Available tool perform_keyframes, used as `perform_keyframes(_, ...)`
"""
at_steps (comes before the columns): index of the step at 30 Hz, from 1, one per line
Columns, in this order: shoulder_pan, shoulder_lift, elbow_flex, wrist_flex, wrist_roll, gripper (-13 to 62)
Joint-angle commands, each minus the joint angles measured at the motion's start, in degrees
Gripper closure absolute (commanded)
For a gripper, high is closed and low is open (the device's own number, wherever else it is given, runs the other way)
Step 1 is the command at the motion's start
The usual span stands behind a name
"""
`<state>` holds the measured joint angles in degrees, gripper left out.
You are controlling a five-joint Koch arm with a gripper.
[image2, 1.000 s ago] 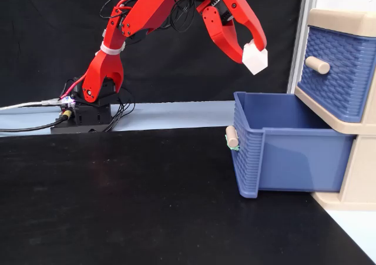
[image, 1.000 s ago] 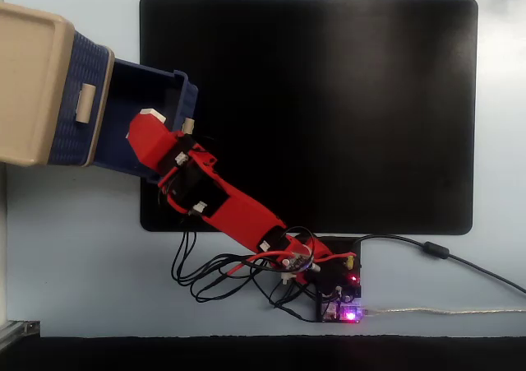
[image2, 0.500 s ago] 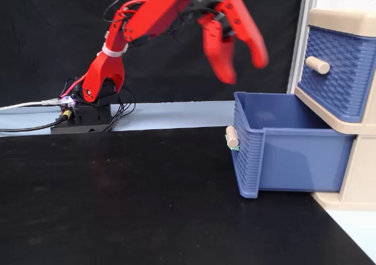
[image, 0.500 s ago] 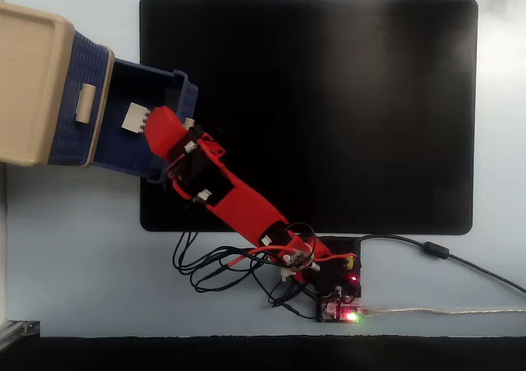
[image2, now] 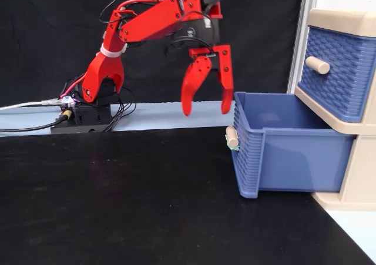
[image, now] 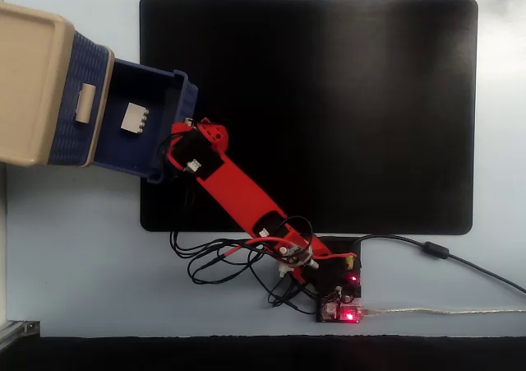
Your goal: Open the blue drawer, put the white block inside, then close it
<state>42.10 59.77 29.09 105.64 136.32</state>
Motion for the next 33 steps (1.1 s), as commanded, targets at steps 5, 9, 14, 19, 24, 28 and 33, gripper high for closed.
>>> perform_keyframes(5,-4.0,-7.7,-1.7,-16.1,6.4,15.4)
perform_keyframes(9,-6.7,-11.4,-5.8,-28.1,10.1,15.4)
perform_keyframes(14,-9.8,-15.9,-12.7,-38.8,15.7,15.4)
perform_keyframes(19,-12.0,-19.9,-18.1,-43.2,17.3,15.3)
perform_keyframes(24,-9.9,-11.3,-18.2,-23.1,16.4,15.2)
perform_keyframes(28,-1.5,2.3,-18.1,6.8,6.6,15.4)
perform_keyframes(33,10.4,20.6,-4.7,12.0,-19.7,15.4)
